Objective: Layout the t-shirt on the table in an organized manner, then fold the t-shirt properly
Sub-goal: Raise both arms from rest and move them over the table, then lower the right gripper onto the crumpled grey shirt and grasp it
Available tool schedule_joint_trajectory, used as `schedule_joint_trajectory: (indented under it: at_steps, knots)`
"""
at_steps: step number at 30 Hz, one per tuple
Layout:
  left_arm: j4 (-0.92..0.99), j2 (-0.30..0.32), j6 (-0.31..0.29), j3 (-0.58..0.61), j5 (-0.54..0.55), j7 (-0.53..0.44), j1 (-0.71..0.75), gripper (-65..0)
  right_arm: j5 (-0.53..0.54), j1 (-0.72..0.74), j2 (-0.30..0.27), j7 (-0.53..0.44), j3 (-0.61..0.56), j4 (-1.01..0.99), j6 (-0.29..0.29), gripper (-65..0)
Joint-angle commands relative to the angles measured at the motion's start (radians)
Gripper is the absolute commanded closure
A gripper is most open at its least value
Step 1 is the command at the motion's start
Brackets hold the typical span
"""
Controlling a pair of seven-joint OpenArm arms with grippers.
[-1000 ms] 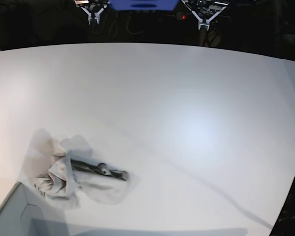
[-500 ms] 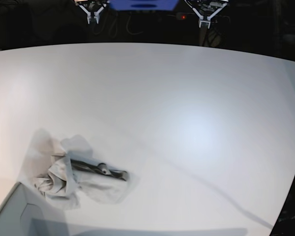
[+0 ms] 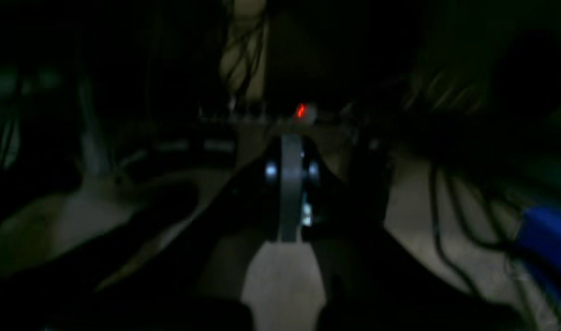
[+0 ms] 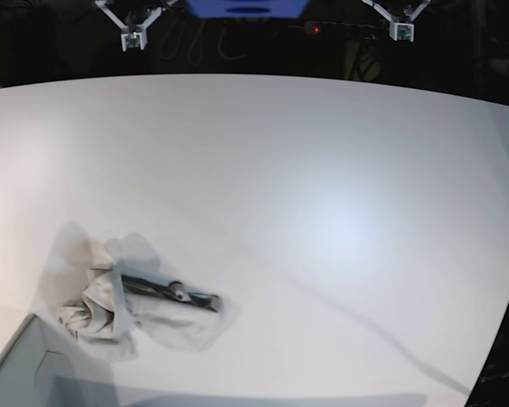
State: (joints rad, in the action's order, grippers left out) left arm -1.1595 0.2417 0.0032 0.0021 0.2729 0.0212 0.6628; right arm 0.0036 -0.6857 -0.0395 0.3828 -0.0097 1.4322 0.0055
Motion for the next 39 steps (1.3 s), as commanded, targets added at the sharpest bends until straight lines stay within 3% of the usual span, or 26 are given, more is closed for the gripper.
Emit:
schedule_joint_trajectory:
  at_steps: [1,9,15,21,26,30,35,39]
  knots:
    - [-0.056,0.021,-0.006,-0.001,0.012,-0.019,0.051,0.0,0.002,-0.039,-0.004,-0.009,0.004,0.066,0.001,0.0]
    - [-0.439,0.117,0.001,-0.035,0.162,-0.019,0.194,0.0,0.002,-0.148,-0.033,0.017,0.087,0.502,0.001,0.0]
    - [-0.558,0.118,-0.006,-0.113,0.22,-0.019,0.176,-1.2,0.002,-0.018,-0.035,0.023,0.098,0.589,0.001,0.0]
    - [-0.592,0.117,-0.001,-0.123,0.226,-0.019,0.088,-17.6,0.002,0.252,-0.029,0.201,0.057,0.58,0.001,-6.9]
    - [-0.594,0.095,-0.001,-0.121,0.226,-0.019,0.035,-24.4,0.002,0.438,-0.032,0.331,0.004,0.577,0.001,-14.4]
    - [-0.595,0.086,-0.006,-0.119,0.226,-0.02,0.022,-33.1,0.002,0.581,-0.032,0.42,-0.005,0.548,0.001,-24.1]
    - [-0.623,0.086,-0.007,-0.121,0.226,-0.022,0.021,-44.7,0.0,0.762,-0.043,0.425,0.001,0.376,0.001,-35.9]
    - [-0.627,0.086,-0.007,-0.121,0.226,-0.022,0.021,-51.9,-0.001,0.924,-0.059,0.404,0.003,0.146,0.001,-39.4]
